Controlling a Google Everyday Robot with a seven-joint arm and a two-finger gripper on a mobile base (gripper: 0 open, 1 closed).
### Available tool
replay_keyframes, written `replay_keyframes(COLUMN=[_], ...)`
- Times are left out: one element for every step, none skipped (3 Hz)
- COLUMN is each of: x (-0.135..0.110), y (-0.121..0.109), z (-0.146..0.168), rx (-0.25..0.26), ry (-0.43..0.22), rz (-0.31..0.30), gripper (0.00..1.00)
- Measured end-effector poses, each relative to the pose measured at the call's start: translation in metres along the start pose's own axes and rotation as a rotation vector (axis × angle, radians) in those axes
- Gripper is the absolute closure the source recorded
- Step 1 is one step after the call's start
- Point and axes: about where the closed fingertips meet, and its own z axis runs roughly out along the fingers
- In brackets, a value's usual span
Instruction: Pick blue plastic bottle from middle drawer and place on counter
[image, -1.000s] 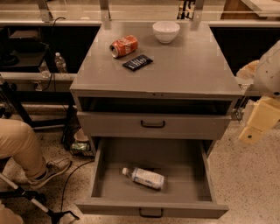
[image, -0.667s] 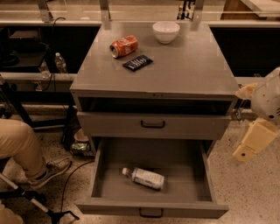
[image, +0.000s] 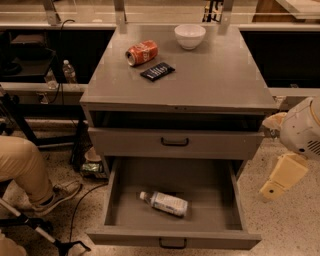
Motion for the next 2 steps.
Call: replay_keyframes(x=[0.001,-0.005], y=[0.008,0.029], z=[0.035,0.109], rx=[-0.033,-0.091], ry=[-0.047,-0.152], rz=[0.026,0.073], gripper=[0.0,0.0])
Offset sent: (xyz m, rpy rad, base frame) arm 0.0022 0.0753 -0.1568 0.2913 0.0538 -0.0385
